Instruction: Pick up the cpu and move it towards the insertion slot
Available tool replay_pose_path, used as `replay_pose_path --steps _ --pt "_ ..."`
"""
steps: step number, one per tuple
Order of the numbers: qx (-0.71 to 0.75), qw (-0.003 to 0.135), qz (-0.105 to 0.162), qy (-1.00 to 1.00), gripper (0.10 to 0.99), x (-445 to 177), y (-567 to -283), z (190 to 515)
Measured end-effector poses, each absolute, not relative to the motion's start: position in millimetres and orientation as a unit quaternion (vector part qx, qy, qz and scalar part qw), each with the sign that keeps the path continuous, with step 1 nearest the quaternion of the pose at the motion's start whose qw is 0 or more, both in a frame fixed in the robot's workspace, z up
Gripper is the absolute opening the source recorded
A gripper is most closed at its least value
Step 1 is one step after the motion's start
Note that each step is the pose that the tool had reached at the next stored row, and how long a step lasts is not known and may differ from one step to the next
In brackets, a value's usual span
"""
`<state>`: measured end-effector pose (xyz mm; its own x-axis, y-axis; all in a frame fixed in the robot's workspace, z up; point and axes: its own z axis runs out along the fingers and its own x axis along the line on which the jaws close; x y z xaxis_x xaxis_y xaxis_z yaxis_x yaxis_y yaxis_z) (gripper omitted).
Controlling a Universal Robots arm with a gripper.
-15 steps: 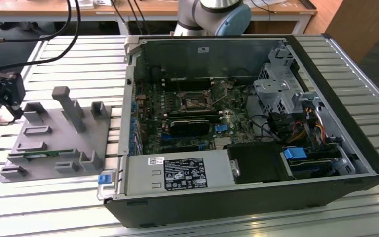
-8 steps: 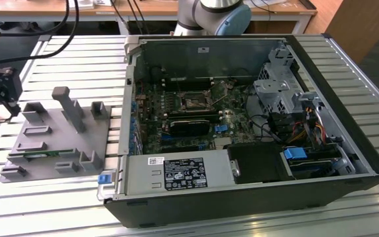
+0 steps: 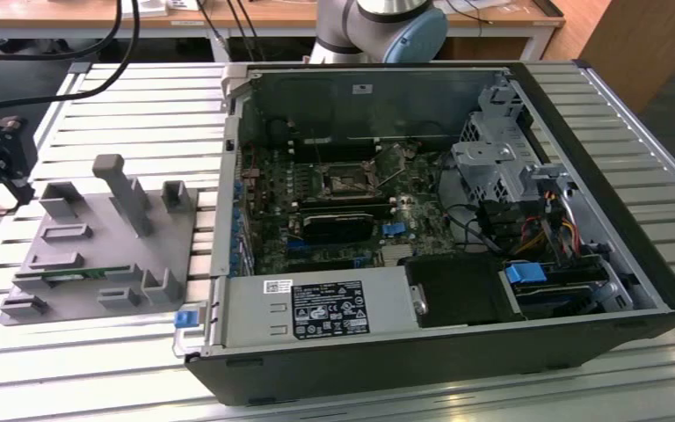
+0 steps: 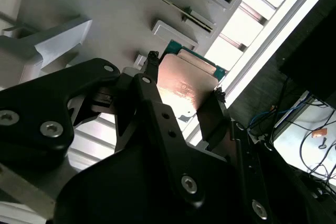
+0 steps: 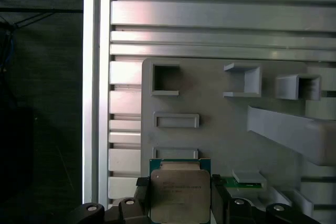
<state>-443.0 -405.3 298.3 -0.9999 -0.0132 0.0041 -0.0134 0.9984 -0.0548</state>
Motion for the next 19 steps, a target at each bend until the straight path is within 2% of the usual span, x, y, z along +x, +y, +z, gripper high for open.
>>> replay_pose_path --steps 19 --pt "0.007 0.002 0.027 -1.000 0.545 -443.0 -405.3 315.0"
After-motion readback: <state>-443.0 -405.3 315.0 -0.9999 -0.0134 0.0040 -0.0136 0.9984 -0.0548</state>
